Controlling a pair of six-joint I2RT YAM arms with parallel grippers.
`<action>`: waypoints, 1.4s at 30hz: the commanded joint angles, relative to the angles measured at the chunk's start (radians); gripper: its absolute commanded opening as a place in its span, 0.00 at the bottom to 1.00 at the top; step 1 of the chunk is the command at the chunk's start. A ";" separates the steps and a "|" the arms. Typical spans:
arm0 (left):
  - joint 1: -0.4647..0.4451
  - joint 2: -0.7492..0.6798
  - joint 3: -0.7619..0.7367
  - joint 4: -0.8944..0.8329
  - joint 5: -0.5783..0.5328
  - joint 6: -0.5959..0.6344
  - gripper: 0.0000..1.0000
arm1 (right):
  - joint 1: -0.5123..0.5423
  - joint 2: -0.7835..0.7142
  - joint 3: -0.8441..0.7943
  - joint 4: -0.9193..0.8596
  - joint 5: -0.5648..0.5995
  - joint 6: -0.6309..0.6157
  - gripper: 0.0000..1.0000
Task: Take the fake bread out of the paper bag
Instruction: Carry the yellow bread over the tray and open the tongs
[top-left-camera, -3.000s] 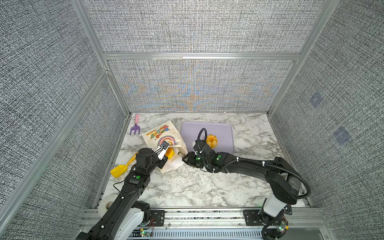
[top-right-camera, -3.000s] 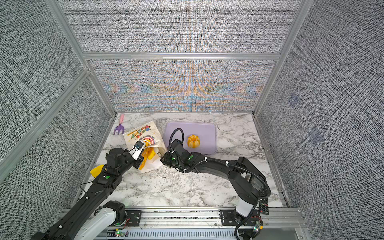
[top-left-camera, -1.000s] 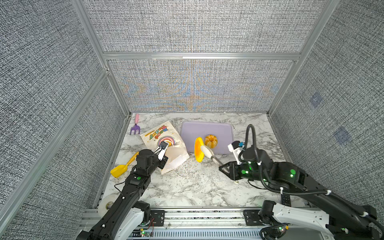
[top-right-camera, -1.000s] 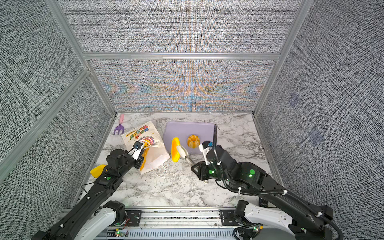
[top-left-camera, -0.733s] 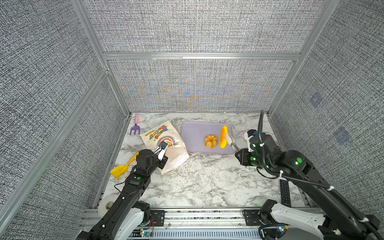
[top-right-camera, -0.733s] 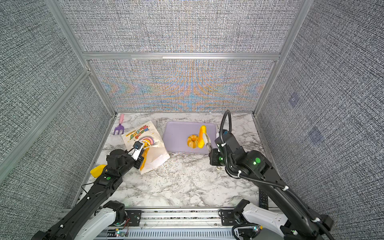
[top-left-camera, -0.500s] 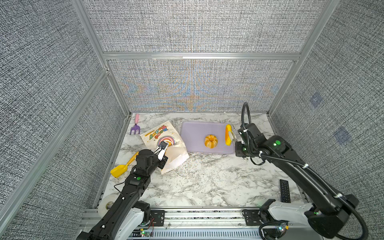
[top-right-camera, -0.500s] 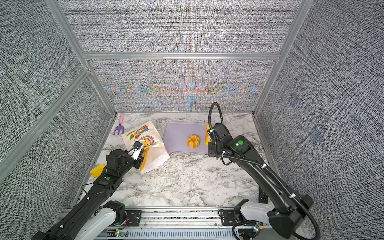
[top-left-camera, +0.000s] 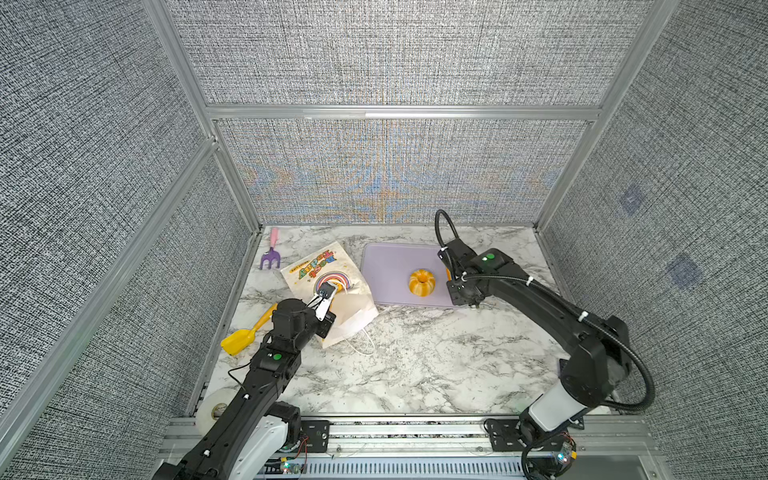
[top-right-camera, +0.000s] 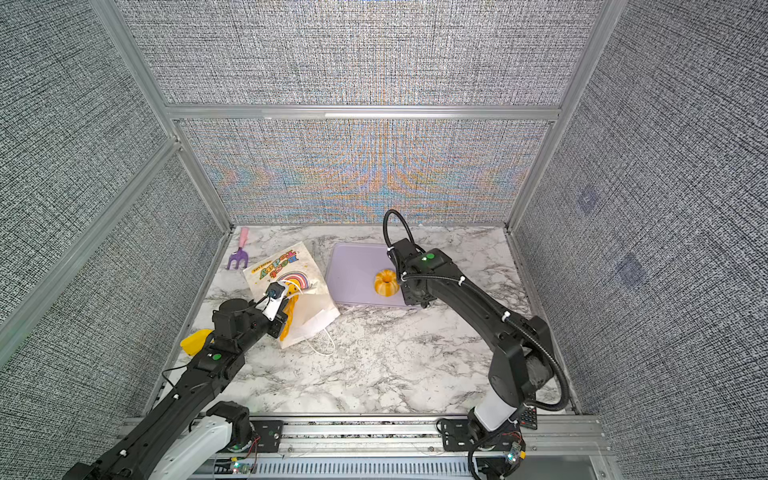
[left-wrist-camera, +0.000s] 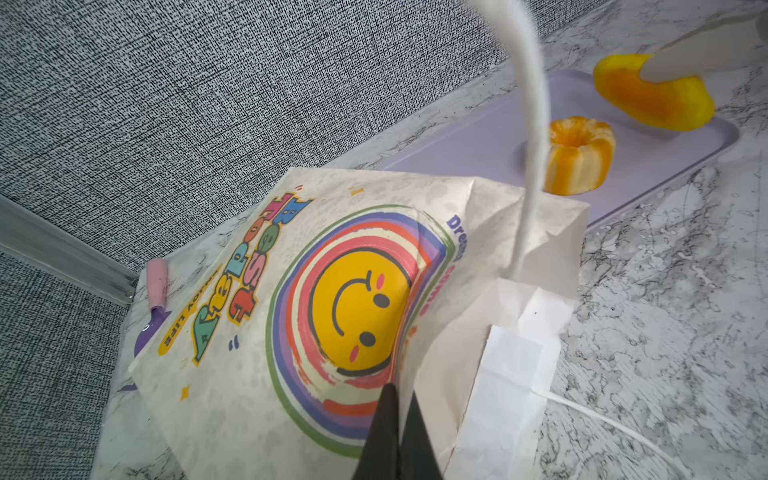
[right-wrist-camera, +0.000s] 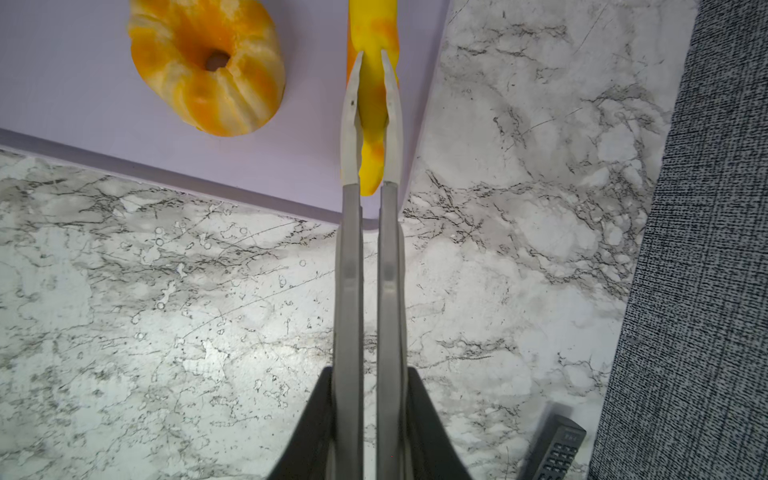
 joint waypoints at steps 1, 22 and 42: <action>0.001 0.000 0.007 0.001 0.016 -0.003 0.00 | 0.002 0.041 0.035 0.019 -0.045 -0.005 0.00; 0.001 0.008 0.011 -0.002 0.024 -0.002 0.00 | -0.015 -0.008 0.096 0.024 -0.209 0.023 0.48; 0.001 0.005 0.012 -0.005 0.031 -0.004 0.00 | -0.146 -0.268 -0.507 0.432 -0.373 0.237 0.57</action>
